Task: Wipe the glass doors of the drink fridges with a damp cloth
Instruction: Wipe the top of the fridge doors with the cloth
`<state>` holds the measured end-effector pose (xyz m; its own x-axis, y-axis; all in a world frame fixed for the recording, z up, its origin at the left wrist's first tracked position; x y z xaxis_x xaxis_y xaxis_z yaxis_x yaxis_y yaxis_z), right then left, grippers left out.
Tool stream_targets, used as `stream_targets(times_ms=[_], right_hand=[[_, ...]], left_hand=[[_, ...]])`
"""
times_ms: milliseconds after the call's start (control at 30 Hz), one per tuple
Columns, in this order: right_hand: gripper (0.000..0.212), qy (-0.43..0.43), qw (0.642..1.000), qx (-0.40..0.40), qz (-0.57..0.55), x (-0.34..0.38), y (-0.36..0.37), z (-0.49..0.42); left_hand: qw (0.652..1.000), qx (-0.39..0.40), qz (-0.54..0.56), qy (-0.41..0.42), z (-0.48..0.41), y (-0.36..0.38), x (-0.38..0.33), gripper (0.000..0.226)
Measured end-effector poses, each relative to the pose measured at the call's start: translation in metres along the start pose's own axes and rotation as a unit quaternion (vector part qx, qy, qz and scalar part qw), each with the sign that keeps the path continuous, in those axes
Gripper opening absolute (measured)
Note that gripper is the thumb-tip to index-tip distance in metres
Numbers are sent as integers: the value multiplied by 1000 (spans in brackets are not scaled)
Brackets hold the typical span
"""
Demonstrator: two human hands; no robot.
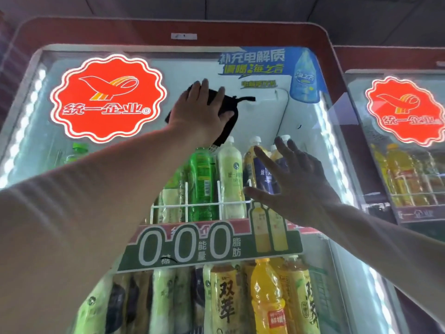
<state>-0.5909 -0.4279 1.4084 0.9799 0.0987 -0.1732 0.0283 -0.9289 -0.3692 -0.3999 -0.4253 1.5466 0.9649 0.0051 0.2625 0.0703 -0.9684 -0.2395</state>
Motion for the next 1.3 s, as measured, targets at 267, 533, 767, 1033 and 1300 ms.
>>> stream_targets(times_ms=[267,533,767,1033,1300], right_hand=[[86,-3,1000,-10,16,2,3,2],[95,-5,1000,-25,9,5,0,4],[92,-13,1000,-23,6,0,-1,6],[89,-40,999,-4,-2,-16,-8,4],[94,61,996,-64,6,-69,-14,16]], left_hand=[[998,-69,10,-2,16,22,-7,67],[993,-60,17,97,94,39,-27,77],[979,-42,-8,199,68,32,-10,76],[999,-41,22,-21,-33,8,11,66],[995,-74,51,-40,2,19,-42,66]])
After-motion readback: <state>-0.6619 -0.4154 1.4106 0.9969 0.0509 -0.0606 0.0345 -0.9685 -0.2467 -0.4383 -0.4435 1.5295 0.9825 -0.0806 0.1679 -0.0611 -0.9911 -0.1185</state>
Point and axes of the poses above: each hand's wrist, its own z-axis away from the middle knuckle, its own y-axis out of the palm, x = y × z, the point moved 2 cm from there along -z, towards the middle knuckle, and after that the axes turned 1 degree about -y, right-handed, at the moved point
